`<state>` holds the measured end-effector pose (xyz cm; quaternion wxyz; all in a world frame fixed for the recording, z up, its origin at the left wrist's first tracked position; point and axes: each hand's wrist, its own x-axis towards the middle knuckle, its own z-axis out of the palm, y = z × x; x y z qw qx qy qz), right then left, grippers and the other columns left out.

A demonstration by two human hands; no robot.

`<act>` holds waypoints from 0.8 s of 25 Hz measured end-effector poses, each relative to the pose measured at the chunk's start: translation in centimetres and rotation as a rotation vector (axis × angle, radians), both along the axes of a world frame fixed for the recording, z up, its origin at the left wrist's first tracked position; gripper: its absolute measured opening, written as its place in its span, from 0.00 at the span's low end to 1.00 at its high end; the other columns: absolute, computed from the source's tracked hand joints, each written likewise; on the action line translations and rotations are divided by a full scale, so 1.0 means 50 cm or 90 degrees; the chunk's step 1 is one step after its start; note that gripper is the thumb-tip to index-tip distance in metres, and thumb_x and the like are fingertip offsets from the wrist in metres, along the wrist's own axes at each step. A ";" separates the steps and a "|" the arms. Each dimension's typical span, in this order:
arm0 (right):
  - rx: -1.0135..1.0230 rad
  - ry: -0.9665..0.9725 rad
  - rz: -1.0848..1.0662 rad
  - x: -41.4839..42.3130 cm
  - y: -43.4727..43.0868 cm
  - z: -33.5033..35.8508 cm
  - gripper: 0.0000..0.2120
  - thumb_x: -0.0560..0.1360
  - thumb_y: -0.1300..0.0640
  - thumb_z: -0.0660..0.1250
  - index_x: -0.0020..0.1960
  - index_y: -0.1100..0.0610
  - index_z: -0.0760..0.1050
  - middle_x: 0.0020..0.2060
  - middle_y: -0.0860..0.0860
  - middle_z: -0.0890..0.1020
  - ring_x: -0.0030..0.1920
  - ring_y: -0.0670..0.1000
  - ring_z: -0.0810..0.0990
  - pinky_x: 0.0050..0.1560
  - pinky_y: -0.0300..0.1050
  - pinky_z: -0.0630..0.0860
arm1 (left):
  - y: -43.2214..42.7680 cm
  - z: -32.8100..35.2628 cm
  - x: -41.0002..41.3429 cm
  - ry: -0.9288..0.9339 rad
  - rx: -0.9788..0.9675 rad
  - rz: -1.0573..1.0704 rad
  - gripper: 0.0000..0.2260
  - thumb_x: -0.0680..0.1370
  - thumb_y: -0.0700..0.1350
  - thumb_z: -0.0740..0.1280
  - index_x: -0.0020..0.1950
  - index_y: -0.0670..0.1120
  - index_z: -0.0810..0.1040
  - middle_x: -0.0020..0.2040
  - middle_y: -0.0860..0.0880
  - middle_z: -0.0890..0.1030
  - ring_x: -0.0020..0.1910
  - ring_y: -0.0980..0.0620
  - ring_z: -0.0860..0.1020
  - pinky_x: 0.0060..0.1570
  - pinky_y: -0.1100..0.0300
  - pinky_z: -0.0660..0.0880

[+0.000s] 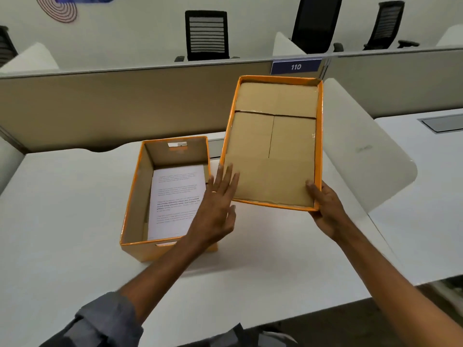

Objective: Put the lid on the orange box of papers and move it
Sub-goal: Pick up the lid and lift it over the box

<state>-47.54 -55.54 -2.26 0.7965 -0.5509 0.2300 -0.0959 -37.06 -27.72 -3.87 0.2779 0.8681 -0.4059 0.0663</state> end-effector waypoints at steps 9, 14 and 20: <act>0.092 -0.075 0.041 0.001 0.217 0.087 0.34 0.74 0.34 0.61 0.76 0.50 0.68 0.70 0.53 0.79 0.69 0.56 0.79 0.60 0.52 0.82 | 0.044 0.111 0.025 -0.317 0.027 -0.072 0.31 0.76 0.31 0.67 0.79 0.44 0.65 0.77 0.44 0.70 0.77 0.44 0.68 0.74 0.42 0.68; 0.125 -0.035 0.116 0.047 0.287 0.109 0.43 0.70 0.27 0.61 0.79 0.48 0.63 0.76 0.48 0.71 0.73 0.56 0.74 0.66 0.63 0.76 | 0.050 0.164 -0.028 -0.006 -0.424 0.062 0.13 0.80 0.40 0.67 0.65 0.49 0.79 0.58 0.46 0.85 0.56 0.47 0.84 0.58 0.52 0.82; 0.099 0.021 0.092 0.085 0.399 0.055 0.33 0.77 0.40 0.67 0.77 0.49 0.63 0.72 0.54 0.76 0.70 0.62 0.75 0.66 0.67 0.75 | 0.080 0.181 -0.104 0.492 -0.730 0.148 0.18 0.73 0.63 0.71 0.61 0.66 0.73 0.54 0.69 0.82 0.53 0.63 0.84 0.45 0.66 0.82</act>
